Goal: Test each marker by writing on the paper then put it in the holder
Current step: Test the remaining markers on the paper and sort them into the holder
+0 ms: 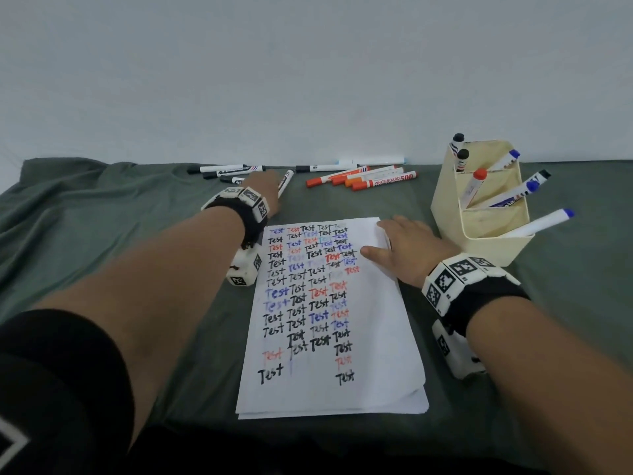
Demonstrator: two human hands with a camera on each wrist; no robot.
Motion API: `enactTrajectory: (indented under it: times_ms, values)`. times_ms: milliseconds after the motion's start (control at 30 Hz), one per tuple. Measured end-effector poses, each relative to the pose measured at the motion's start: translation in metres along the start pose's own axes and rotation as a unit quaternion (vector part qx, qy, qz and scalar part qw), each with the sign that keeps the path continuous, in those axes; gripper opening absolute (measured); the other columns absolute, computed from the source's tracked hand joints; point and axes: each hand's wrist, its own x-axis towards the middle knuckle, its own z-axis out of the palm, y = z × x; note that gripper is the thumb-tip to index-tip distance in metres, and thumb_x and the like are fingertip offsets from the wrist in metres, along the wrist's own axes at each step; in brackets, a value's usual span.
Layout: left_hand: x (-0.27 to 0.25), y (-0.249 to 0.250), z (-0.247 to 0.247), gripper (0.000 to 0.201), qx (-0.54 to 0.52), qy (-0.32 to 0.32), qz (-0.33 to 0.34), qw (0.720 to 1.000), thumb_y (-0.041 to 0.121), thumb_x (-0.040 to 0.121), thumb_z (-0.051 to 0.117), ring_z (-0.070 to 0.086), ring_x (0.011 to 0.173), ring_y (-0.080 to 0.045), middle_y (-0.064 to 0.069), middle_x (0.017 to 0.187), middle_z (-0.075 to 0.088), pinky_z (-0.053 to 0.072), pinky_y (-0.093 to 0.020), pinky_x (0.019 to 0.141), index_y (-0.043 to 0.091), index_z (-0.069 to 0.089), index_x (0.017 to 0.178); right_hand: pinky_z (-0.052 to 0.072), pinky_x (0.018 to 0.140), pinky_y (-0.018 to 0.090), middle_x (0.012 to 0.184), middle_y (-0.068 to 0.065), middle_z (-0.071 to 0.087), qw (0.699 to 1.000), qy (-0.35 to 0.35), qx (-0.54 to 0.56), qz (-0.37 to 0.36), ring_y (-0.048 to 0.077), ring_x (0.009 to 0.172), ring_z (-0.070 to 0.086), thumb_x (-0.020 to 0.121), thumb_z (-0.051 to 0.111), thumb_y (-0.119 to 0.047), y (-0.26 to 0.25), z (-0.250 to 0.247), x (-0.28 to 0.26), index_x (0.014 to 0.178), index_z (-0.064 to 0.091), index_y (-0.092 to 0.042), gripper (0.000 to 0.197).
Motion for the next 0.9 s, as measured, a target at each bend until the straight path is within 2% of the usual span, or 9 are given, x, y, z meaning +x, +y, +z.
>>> enactTrajectory:
  times_ms: [100, 200, 367, 500, 567, 633, 733, 833, 900]
  values:
    - [-0.018, -0.008, -0.009, 0.013, -0.047, 0.024, -0.014, 0.999, 0.014, 0.091, 0.06, 0.058, 0.087, -0.028, -0.01, 0.099, 0.064, 0.044, -0.034, 0.07, 0.011, 0.06, 0.104, 0.026, 0.12, 0.044, 0.165, 0.003, 0.027, 0.999, 0.034, 0.022, -0.01, 0.029, 0.151, 0.024, 0.098, 0.047, -0.065, -0.003, -0.004, -0.005, 0.159, 0.024, -0.022, 0.078]
    - [-0.044, -0.008, -0.023, 0.013, -0.065, 0.04, 0.054, 0.996, 0.011, 0.093, 0.051, 0.053, 0.068, -0.024, -0.004, 0.073, 0.057, 0.035, -0.028, 0.055, 0.013, 0.063, 0.089, 0.024, 0.121, 0.047, 0.17, 0.001, 0.013, 0.996, 0.071, 0.036, -0.028, 0.028, 0.155, 0.015, 0.097, 0.055, -0.057, -0.005, -0.008, -0.011, 0.161, 0.013, -0.026, 0.083]
    - [-0.086, 0.008, -0.027, 0.027, -0.138, 0.023, 0.19, 0.972, 0.014, 0.102, 0.043, 0.057, 0.074, -0.023, 0.0, 0.089, 0.063, 0.042, -0.033, 0.062, 0.016, 0.064, 0.119, 0.023, 0.122, 0.049, 0.169, 0.005, -0.013, 0.979, 0.186, -0.02, -0.085, 0.033, 0.156, 0.007, 0.089, 0.068, -0.055, -0.008, -0.012, -0.019, 0.161, 0.005, -0.035, 0.098]
    - [-0.105, 0.029, -0.018, 0.02, -0.195, 0.011, 0.246, 0.949, 0.025, 0.105, 0.041, 0.053, 0.064, -0.001, 0.008, 0.08, 0.057, 0.037, -0.017, 0.054, 0.023, 0.059, 0.112, 0.032, 0.116, 0.053, 0.164, 0.004, 0.022, 0.979, 0.15, -0.051, -0.127, 0.031, 0.148, 0.026, 0.095, 0.062, -0.052, -0.013, -0.016, -0.022, 0.157, 0.026, -0.038, 0.073]
    - [-0.108, 0.039, -0.017, 0.022, -0.163, 0.011, 0.268, 0.949, 0.031, 0.106, 0.041, 0.054, 0.07, -0.003, 0.009, 0.081, 0.057, 0.039, -0.02, 0.062, 0.022, 0.061, 0.111, 0.043, 0.099, 0.042, 0.136, 0.003, 0.053, 0.981, 0.118, -0.031, -0.153, 0.028, 0.126, 0.049, 0.101, 0.056, -0.042, -0.016, -0.019, -0.021, 0.142, 0.051, -0.029, 0.043]
    - [-0.11, 0.045, -0.014, 0.026, -0.127, 0.01, 0.266, 0.956, 0.035, 0.106, 0.041, 0.058, 0.079, -0.018, 0.004, 0.087, 0.062, 0.045, -0.033, 0.071, 0.022, 0.062, 0.116, 0.045, 0.085, 0.037, 0.112, 0.004, 0.059, 0.985, 0.09, 0.006, -0.147, 0.025, 0.103, 0.058, 0.105, 0.053, -0.035, -0.019, -0.022, -0.023, 0.126, 0.063, -0.021, 0.028]
    - [-0.107, 0.045, -0.014, 0.029, -0.13, -0.001, 0.244, 0.961, 0.048, 0.101, 0.048, 0.06, 0.077, -0.015, 0.007, 0.087, 0.066, 0.045, -0.03, 0.067, 0.032, 0.064, 0.119, 0.047, 0.077, 0.036, 0.105, 0.007, 0.064, 0.99, 0.067, 0.011, -0.123, 0.029, 0.098, 0.063, 0.105, 0.054, -0.03, -0.021, -0.024, -0.024, 0.115, 0.067, -0.013, 0.024]
    - [-0.099, 0.025, -0.018, 0.075, -0.139, 0.011, 0.151, 0.979, 0.081, 0.071, 0.063, 0.062, 0.087, -0.008, 0.005, 0.11, 0.069, 0.044, -0.027, 0.073, 0.039, 0.051, 0.133, 0.045, 0.076, 0.034, 0.105, 0.007, 0.065, 0.992, 0.07, 0.005, -0.102, 0.029, 0.098, 0.063, 0.106, 0.052, -0.03, -0.018, -0.025, -0.025, 0.114, 0.066, -0.014, 0.023]
    - [-0.095, 0.003, -0.019, 0.121, -0.201, -0.018, 0.059, 0.978, 0.09, 0.053, 0.066, 0.061, 0.111, -0.023, -0.005, 0.136, 0.058, 0.048, -0.037, 0.091, 0.037, 0.02, 0.151, 0.048, 0.087, 0.038, 0.117, 0.008, 0.065, 0.993, 0.072, 0.005, -0.09, 0.028, 0.104, 0.062, 0.106, 0.05, -0.032, -0.017, -0.025, -0.025, 0.125, 0.064, -0.015, 0.029]
